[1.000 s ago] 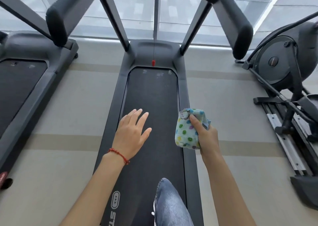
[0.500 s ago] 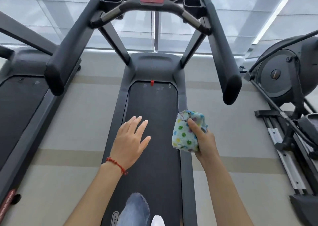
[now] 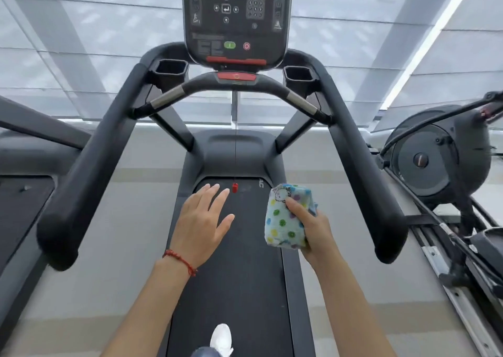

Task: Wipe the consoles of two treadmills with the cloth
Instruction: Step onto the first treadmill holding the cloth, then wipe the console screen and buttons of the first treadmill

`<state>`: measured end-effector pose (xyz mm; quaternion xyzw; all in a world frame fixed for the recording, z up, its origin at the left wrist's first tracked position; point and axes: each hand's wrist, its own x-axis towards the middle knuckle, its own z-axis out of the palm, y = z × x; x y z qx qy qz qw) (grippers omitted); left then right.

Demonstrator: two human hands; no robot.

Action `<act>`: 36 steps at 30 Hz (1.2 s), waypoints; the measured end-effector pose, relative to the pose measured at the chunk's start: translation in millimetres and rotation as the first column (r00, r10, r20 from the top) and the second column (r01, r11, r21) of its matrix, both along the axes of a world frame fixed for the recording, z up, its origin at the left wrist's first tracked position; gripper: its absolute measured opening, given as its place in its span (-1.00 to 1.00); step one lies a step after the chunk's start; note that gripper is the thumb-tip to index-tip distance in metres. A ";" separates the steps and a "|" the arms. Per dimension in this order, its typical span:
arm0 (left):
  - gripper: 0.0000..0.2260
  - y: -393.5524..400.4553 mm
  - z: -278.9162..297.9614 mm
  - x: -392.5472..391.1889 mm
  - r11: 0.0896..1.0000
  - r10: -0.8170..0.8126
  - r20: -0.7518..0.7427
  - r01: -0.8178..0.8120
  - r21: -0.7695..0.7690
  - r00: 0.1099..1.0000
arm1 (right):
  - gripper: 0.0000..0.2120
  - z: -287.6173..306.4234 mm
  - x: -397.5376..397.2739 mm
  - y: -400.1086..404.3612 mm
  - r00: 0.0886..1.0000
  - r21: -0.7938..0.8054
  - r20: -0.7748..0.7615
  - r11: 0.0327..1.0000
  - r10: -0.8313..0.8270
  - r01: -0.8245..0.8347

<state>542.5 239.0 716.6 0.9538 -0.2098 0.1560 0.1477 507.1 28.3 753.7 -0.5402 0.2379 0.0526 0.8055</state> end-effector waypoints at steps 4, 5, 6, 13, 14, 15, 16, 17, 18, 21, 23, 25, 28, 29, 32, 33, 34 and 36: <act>-0.43 6.2 15.0 67.3 0.999 -0.028 0.036 0.027 0.026 0.999 | -0.54 12.9 62.1 8.6 1.000 0.026 0.007 1.000 0.008 -0.008; -0.47 6.3 16.9 83.3 0.999 -0.032 0.048 0.031 0.026 0.998 | -0.55 14.8 76.5 9.0 1.000 0.031 0.013 1.000 0.001 -0.001; -0.49 5.9 18.0 98.8 0.999 -0.033 0.056 0.032 0.023 0.998 | -0.56 16.7 90.5 8.7 1.000 0.035 0.017 0.999 -0.009 0.008; -0.48 -14.5 27.6 200.8 0.999 -0.037 0.081 0.038 -0.012 0.996 | -0.47 19.5 195.1 -11.2 0.997 -0.012 0.053 0.999 -0.049 0.050; -0.52 -18.4 28.5 218.1 1.000 -0.029 0.100 0.030 -0.005 0.995 | -0.48 19.6 213.2 -16.0 0.996 -0.018 0.064 0.998 -0.054 0.055; -0.53 -22.3 29.6 234.4 1.000 -0.019 0.116 0.019 0.005 0.993 | -0.50 19.6 230.2 -20.7 0.995 -0.026 0.076 0.998 -0.057 0.059; -0.54 -27.0 30.0 252.4 1.000 -0.009 0.124 0.007 0.013 0.992 | -0.55 19.8 249.2 -26.3 0.994 -0.035 0.090 0.998 -0.057 0.060; -0.53 -31.8 30.9 268.9 1.000 0.002 0.125 -0.004 0.015 0.992 | -0.61 20.0 267.4 -32.2 0.993 -0.042 0.103 0.997 -0.055 0.060; -0.52 -36.4 33.1 284.5 1.000 0.015 0.130 -0.016 0.010 0.991 | -0.68 21.2 285.4 -38.1 0.992 -0.045 0.114 0.997 -0.053 0.058; -0.44 -48.5 44.4 324.4 0.999 0.043 0.126 -0.045 0.009 0.991 | -0.83 29.9 336.6 -53.0 0.990 -0.062 0.136 0.997 -0.045 0.053; -0.48 -52.5 53.8 351.1 0.997 0.055 0.131 -0.061 0.039 0.990 | -0.86 39.4 370.3 -59.0 0.984 -0.083 0.175 0.995 -0.034 0.049; -0.53 -53.8 62.4 378.3 0.996 0.070 0.125 -0.076 0.043 0.990 | -0.88 47.9 401.7 -61.9 0.979 -0.113 0.199 0.992 -0.037 0.060; -0.54 -51.4 71.9 414.4 0.995 0.096 0.138 -0.101 0.028 0.986 | -0.85 58.5 443.7 -61.2 0.978 -0.153 0.207 0.986 -0.036 0.069; -0.54 -49.9 75.0 427.1 0.994 0.105 0.143 -0.108 0.017 0.984 | -0.84 62.3 457.4 -59.7 0.976 -0.168 0.215 0.983 -0.032 0.069; -0.54 -42.6 83.4 470.1 0.994 0.106 0.159 -0.105 -0.017 0.982 | -0.88 73.5 498.3 -52.3 0.961 -0.192 0.275 0.977 -0.042 0.098; -0.54 -38.9 86.1 485.8 0.995 0.101 0.175 -0.098 -0.026 0.979 | -0.88 77.1 512.2 -49.0 0.955 -0.199 0.293 0.973 -0.053 0.115; -0.54 -34.8 89.1 502.1 0.995 0.094 0.198 -0.089 -0.033 0.976 | -0.87 80.7 526.7 -44.8 0.950 -0.206 0.307 0.969 -0.064 0.132; -0.55 -25.8 95.9 535.2 0.996 0.080 0.249 -0.072 -0.043 0.965 | -0.85 87.0 556.0 -35.7 0.942 -0.223 0.324 0.960 -0.090 0.168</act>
